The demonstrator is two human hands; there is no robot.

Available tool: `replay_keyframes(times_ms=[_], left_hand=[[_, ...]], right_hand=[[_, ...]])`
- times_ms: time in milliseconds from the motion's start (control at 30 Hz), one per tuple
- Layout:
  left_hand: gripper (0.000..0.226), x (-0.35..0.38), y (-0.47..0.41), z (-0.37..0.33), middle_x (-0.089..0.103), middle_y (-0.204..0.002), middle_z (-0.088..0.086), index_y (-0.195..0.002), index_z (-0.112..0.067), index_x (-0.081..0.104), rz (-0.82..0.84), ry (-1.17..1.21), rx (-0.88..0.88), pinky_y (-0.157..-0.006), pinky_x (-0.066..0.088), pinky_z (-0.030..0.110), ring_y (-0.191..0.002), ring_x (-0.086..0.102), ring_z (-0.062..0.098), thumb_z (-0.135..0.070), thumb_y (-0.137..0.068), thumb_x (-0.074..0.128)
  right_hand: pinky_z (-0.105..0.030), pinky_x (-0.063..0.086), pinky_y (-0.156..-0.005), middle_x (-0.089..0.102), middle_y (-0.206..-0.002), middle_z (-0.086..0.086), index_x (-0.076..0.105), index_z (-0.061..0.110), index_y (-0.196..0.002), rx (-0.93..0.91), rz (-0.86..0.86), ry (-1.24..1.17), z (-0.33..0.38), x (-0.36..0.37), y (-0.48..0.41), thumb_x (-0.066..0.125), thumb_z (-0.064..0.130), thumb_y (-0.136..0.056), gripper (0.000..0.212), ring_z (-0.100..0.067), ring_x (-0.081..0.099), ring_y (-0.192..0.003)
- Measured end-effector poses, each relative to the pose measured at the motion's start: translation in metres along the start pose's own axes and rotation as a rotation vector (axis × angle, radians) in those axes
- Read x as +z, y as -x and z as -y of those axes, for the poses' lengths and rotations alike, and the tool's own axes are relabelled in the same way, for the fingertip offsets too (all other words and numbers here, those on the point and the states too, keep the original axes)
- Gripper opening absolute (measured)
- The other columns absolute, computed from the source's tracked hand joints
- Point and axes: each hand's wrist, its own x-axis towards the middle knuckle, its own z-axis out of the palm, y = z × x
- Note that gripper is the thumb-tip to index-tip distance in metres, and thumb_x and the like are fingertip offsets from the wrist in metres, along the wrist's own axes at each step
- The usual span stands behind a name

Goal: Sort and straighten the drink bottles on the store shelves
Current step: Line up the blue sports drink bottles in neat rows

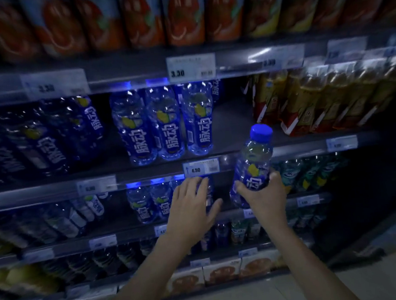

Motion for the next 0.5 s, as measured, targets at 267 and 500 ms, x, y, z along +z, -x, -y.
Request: replay_keyframes(times_ms=[267,500], left_hand=[[0.069,-0.016,-0.032,0.006,0.025,-0.155,0.009,-0.146,-0.016,0.029,0.047,-0.057,-0.034,-0.114,0.018,0.048,-0.144,0.017,0.025,-0.061,-0.093,0.03],[0.067,-0.01,-0.042,0.012,0.027,-0.155,0.011,-0.143,-0.015,0.036,0.039,-0.088,-0.067,-0.112,0.022,0.05,-0.143,0.022,0.026,-0.059,-0.093,0.035]], right_hand=[[-0.015,0.047,-0.058,0.064,-0.085,0.012,0.054,0.026,-0.089,-0.017,0.038,-0.004,0.055,-0.003,-0.042,0.086,0.029,-0.069,0.037,0.004,0.061,-0.072],[-0.006,0.043,-0.048,0.066,-0.085,0.007,0.06,0.016,-0.097,-0.041,0.067,0.064,0.078,0.0,-0.08,0.087,0.033,-0.067,0.043,0.002,0.061,-0.07]])
